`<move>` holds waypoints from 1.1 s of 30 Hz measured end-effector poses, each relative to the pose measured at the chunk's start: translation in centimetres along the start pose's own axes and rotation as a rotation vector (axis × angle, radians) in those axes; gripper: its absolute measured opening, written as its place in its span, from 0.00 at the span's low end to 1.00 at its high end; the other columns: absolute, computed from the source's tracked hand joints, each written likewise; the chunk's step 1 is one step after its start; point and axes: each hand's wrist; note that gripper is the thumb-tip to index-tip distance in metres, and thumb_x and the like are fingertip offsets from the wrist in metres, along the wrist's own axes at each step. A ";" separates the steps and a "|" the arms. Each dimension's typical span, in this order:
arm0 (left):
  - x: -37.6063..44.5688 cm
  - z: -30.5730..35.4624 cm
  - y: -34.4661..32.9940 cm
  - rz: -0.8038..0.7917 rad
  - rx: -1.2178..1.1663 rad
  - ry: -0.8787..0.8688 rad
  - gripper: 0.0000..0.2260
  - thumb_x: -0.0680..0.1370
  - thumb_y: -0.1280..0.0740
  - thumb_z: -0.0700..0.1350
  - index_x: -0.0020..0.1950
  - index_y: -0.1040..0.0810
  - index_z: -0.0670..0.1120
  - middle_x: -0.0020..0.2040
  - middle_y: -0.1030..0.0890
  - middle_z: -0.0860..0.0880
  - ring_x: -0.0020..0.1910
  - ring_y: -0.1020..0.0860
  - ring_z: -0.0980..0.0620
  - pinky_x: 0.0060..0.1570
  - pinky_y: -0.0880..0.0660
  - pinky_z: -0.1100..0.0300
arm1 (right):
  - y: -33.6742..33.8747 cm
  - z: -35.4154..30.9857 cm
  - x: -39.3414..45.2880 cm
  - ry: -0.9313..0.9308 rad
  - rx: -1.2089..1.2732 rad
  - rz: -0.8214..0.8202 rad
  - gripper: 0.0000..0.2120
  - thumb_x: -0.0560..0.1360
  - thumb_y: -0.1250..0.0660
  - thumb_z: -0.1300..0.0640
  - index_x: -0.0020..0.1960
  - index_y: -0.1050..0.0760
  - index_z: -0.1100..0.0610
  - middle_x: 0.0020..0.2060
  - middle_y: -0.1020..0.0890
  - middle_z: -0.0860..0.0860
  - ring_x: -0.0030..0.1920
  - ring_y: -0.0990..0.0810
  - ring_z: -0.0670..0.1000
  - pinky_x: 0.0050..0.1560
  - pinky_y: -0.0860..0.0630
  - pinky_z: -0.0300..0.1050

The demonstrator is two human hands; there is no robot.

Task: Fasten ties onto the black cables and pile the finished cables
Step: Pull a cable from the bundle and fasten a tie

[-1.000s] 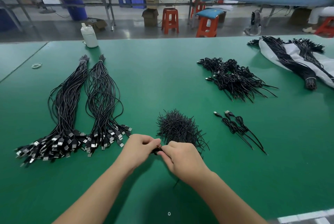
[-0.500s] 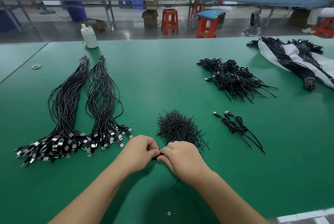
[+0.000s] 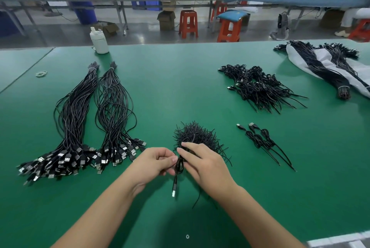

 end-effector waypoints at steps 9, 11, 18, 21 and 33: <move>0.0 0.5 -0.3 0.185 0.354 -0.383 0.08 0.80 0.34 0.39 0.43 0.24 0.51 0.35 0.19 0.50 0.35 0.23 0.57 0.40 0.28 0.62 | 0.6 -1.3 1.7 -0.559 0.620 -0.158 0.05 0.79 0.32 0.55 0.51 0.19 0.46 0.38 0.16 0.44 0.33 0.26 0.43 0.39 0.27 0.42; -0.2 0.6 -0.6 0.258 0.445 -0.481 0.09 0.79 0.34 0.39 0.43 0.25 0.51 0.35 0.20 0.53 0.37 0.23 0.56 0.41 0.29 0.67 | 0.5 -1.6 2.1 -0.719 0.851 -0.191 0.08 0.81 0.35 0.56 0.58 0.23 0.50 0.39 0.14 0.47 0.29 0.29 0.45 0.32 0.29 0.41; -0.3 0.4 -1.0 0.379 0.766 -0.666 0.04 0.78 0.32 0.37 0.46 0.23 0.45 0.41 0.24 0.54 0.40 0.26 0.50 0.43 0.31 0.58 | 0.3 -1.3 2.8 -0.897 1.167 -0.197 0.07 0.83 0.40 0.57 0.59 0.30 0.48 0.34 0.17 0.55 0.25 0.38 0.51 0.26 0.41 0.43; -0.4 0.5 -1.1 0.384 0.766 -0.649 0.04 0.79 0.32 0.37 0.46 0.23 0.45 0.42 0.24 0.54 0.41 0.26 0.49 0.43 0.29 0.55 | 0.2 -1.4 2.8 -0.895 1.225 -0.207 0.08 0.84 0.43 0.60 0.54 0.26 0.54 0.37 0.17 0.57 0.26 0.28 0.50 0.28 0.30 0.42; -0.6 1.7 -0.7 0.371 0.533 -0.416 0.09 0.78 0.31 0.42 0.40 0.26 0.52 0.33 0.21 0.52 0.35 0.25 0.55 0.38 0.30 0.65 | 0.3 -0.5 2.2 -0.819 1.299 -0.202 0.08 0.77 0.30 0.58 0.55 0.17 0.53 0.34 0.23 0.52 0.29 0.36 0.48 0.26 0.44 0.40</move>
Point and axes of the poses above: each hand's wrist, its own x-axis towards the middle knuckle, its own y-axis out of the back of the hand, z = x × y
